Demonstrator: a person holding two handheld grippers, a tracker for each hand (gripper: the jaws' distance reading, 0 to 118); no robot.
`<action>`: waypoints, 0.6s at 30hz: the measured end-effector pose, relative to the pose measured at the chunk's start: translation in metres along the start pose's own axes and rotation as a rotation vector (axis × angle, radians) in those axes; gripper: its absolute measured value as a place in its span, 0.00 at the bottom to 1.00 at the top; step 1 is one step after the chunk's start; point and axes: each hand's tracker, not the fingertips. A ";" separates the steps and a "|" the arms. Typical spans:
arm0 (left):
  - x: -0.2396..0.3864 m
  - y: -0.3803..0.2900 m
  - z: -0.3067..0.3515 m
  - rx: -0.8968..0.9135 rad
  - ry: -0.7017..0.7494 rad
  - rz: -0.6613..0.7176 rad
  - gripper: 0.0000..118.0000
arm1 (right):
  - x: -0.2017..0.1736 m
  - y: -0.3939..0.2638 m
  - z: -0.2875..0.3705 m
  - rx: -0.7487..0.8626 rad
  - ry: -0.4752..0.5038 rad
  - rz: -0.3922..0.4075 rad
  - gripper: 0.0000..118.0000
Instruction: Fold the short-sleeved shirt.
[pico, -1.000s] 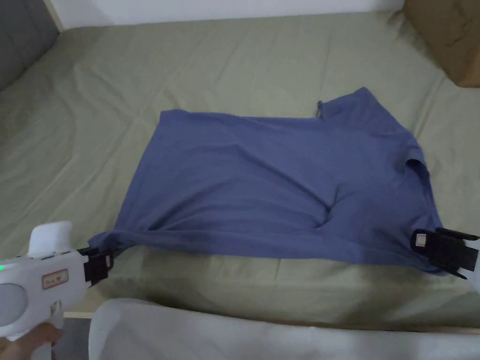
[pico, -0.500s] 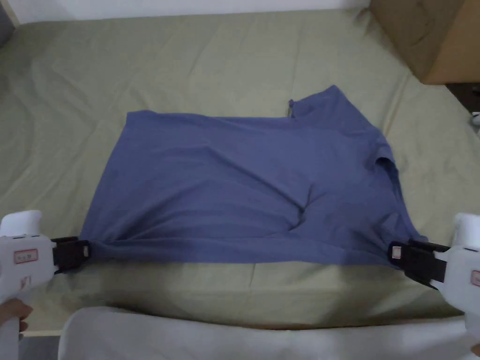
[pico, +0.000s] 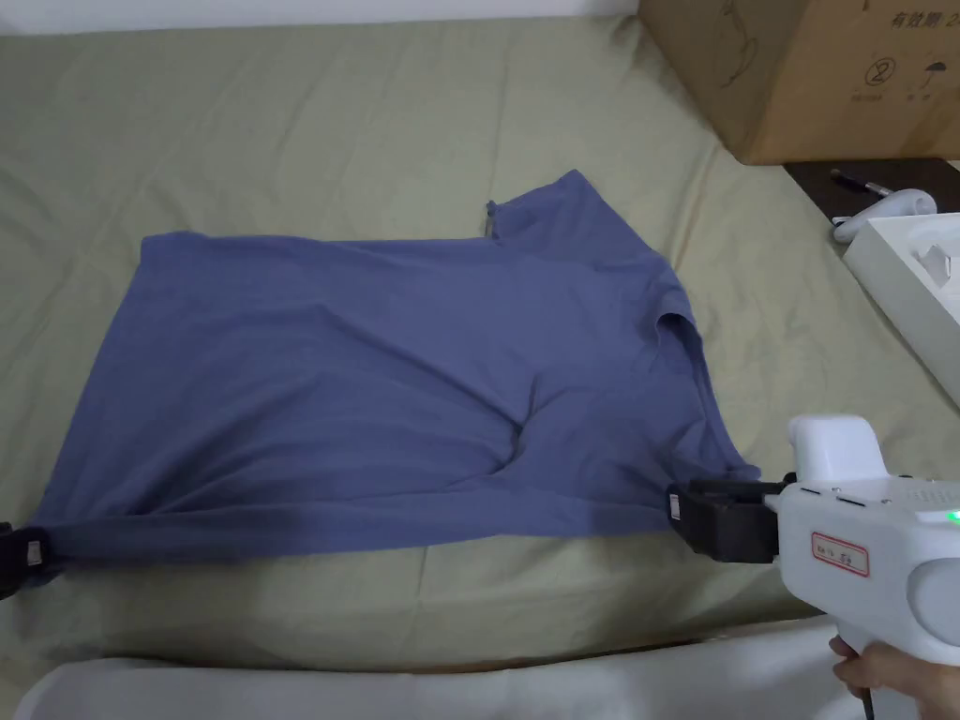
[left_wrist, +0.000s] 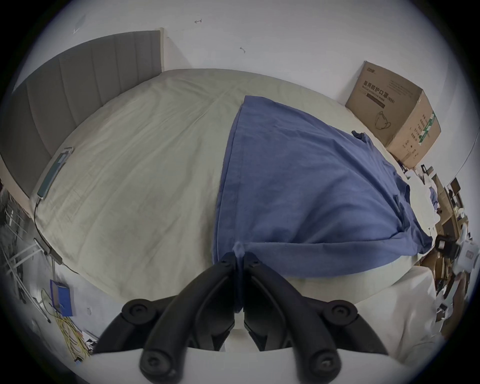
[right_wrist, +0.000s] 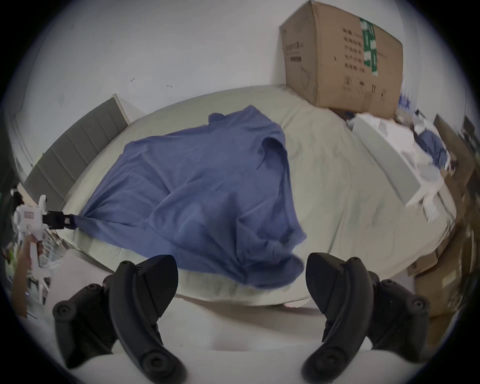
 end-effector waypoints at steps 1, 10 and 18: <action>0.002 -0.001 -0.001 0.003 0.011 -0.011 0.03 | 0.002 0.002 -0.001 0.004 -0.015 0.024 0.85; 0.005 0.000 -0.005 -0.015 0.034 -0.030 0.03 | 0.008 -0.001 -0.041 -0.107 -0.100 0.272 0.03; 0.005 0.010 0.000 -0.013 0.030 -0.014 0.03 | 0.033 0.013 -0.023 -0.039 -0.033 0.021 0.02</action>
